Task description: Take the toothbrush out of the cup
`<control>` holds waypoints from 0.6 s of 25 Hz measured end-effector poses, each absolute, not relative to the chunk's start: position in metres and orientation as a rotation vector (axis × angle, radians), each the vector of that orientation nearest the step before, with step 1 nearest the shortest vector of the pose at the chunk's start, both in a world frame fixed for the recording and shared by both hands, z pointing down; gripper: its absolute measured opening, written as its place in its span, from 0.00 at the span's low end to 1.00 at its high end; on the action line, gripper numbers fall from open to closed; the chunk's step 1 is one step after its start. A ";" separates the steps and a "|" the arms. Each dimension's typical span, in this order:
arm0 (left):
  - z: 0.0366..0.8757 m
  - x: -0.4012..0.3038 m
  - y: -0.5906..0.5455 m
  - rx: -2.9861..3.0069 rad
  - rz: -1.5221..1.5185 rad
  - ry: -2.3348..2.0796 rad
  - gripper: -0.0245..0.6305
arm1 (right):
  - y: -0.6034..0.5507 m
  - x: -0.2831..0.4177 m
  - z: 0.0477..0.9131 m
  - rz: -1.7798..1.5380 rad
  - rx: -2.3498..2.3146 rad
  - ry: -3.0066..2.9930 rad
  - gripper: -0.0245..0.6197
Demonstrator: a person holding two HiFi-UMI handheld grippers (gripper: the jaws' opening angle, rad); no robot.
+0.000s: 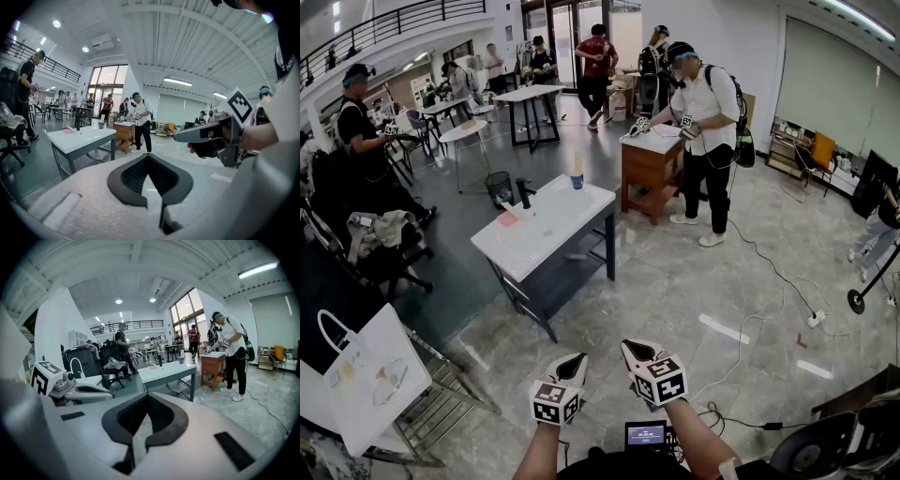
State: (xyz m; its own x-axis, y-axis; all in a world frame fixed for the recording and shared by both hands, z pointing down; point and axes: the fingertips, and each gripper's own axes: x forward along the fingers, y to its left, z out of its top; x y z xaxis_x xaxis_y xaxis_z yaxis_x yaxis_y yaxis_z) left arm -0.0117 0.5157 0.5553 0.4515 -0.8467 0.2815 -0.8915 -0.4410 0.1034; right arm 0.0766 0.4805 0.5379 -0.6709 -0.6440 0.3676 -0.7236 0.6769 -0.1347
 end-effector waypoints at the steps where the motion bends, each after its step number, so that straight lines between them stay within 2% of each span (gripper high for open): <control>1: 0.555 -0.012 0.516 2.469 0.273 -1.508 0.05 | 0.481 0.077 0.538 0.392 1.089 -2.603 0.05; 15: 0.559 -0.011 0.519 2.476 0.289 -1.505 0.05 | 0.482 0.079 0.541 0.434 1.106 -2.607 0.05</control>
